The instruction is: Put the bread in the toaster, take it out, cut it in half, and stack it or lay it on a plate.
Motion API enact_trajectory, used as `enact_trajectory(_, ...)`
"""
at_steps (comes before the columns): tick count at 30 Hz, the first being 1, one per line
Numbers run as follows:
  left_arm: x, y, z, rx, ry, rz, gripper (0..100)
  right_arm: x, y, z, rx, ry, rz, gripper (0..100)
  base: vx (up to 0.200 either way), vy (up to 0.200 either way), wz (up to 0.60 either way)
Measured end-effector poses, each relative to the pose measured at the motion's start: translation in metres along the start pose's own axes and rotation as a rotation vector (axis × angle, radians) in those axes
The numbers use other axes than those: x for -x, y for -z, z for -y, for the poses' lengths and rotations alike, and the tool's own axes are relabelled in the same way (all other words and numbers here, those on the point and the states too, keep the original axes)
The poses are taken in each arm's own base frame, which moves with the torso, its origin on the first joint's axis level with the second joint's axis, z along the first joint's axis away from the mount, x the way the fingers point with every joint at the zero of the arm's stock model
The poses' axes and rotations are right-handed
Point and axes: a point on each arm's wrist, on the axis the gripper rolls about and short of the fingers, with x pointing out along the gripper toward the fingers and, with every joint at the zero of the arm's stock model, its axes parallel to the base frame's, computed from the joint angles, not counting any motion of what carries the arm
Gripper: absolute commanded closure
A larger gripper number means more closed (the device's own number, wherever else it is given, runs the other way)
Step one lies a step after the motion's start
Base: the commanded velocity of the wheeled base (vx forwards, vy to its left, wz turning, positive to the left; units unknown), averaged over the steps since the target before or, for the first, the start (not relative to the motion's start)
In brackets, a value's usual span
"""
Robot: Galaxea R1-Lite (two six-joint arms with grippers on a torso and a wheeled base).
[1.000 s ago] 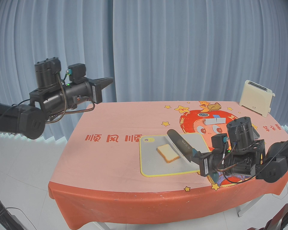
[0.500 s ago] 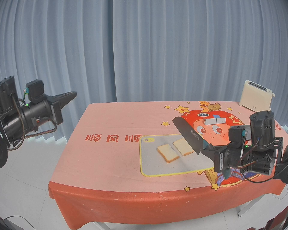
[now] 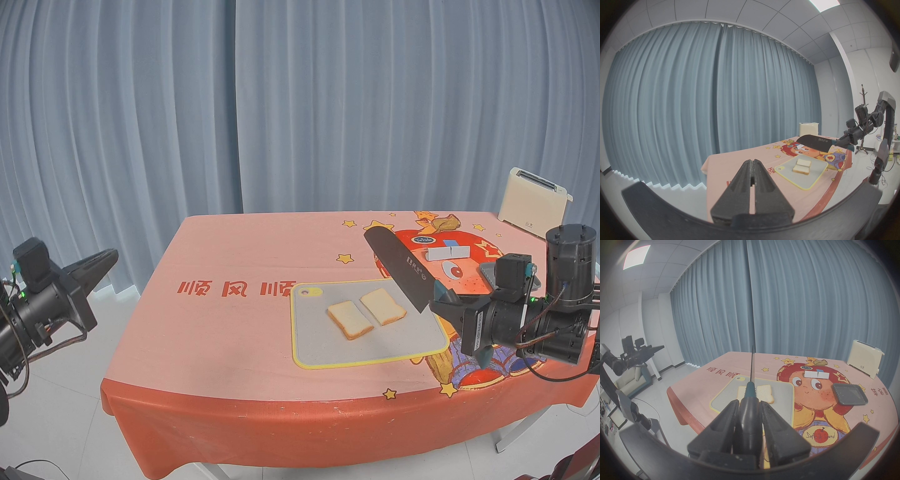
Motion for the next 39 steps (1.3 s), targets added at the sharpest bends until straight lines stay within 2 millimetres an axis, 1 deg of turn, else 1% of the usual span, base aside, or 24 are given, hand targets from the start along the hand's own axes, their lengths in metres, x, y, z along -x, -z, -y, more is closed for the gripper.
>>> enact_trajectory(5, 0.026, 0.021, 0.001, -0.017, -0.058, -0.002, 100, 0.003, -0.001, -0.001, 0.005, -0.003, 0.007, 100, 0.0, 0.0, 0.0)
enact_trajectory(11, 0.061, 0.047, 0.01, -0.028, -0.117, -0.021, 100, 0.004, -0.001, -0.001, 0.008, -0.005, 0.013, 100, 0.0, 0.0, 0.0)
enact_trajectory(17, 0.087, 0.049, 0.015, -0.071, -0.202, 0.019, 100, 0.008, -0.003, -0.001, 0.008, -0.008, 0.027, 100, 0.0, 0.0, 0.0)
enact_trajectory(23, 0.105, 0.054, 0.024, -0.075, -0.232, 0.009, 100, 0.014, -0.007, -0.001, 0.004, -0.012, 0.053, 100, 0.0, 0.0, 0.0)
enact_trajectory(32, 0.135, 0.075, 0.045, -0.069, -0.232, -0.078, 100, 0.022, -0.01, 0.0, 0.001, -0.016, 0.08, 100, 0.0, 0.0, 0.0)
enact_trajectory(39, 0.161, 0.101, 0.063, -0.073, -0.25, -0.142, 100, 0.025, -0.012, 0.0, 0.0, -0.018, 0.094, 100, 0.0, 0.0, 0.0)
